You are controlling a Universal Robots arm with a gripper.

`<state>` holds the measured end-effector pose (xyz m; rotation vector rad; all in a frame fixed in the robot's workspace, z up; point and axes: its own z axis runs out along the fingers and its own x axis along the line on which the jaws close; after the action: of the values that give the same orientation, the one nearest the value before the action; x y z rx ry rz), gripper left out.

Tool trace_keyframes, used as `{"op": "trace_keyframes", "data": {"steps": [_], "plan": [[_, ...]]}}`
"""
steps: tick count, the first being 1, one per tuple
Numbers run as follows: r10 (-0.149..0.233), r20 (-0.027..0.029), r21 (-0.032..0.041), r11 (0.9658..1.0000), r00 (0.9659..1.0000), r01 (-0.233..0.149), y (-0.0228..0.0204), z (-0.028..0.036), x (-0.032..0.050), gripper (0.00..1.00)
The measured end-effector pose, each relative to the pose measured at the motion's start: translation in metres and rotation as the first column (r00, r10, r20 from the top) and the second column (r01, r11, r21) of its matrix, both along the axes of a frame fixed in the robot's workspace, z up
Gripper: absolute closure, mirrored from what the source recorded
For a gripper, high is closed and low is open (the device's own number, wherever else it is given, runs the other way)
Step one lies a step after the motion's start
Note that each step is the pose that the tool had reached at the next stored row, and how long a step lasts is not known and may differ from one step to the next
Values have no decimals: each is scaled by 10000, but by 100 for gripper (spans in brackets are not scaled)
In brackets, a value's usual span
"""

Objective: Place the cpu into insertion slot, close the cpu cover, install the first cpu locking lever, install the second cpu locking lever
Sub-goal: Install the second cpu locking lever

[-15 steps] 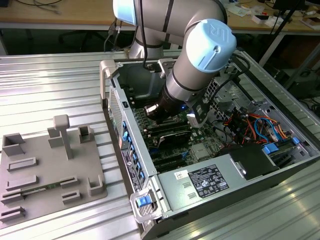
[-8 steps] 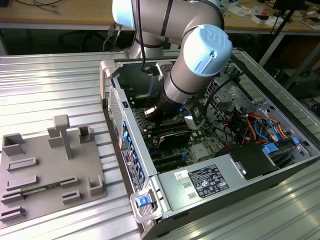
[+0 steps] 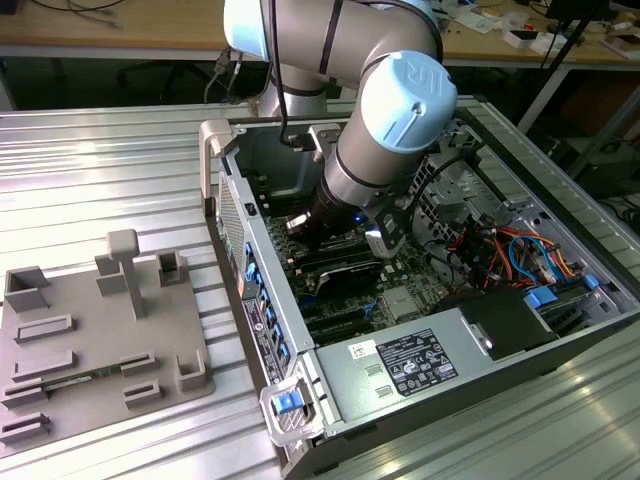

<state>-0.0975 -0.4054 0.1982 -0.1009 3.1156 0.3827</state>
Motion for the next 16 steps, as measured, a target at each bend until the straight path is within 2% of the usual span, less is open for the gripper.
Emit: {"op": "trace_keyframes", "data": {"steps": [1,2,4,11,13,14,16], "plan": [[0,-1,-57,10000,10000,0,4,17,-1,89],[3,-1,-67,10000,10000,-3,10,32,0,89],[5,-2,-60,10000,10000,-5,32,76,-1,89],[11,-3,-62,10000,10000,-11,71,190,-1,89],[11,-3,-68,10000,10000,-11,85,268,-1,89],[11,-3,-101,9999,10000,-11,94,316,-1,89],[11,-3,-318,9995,10000,-11,109,331,-1,89]]}}
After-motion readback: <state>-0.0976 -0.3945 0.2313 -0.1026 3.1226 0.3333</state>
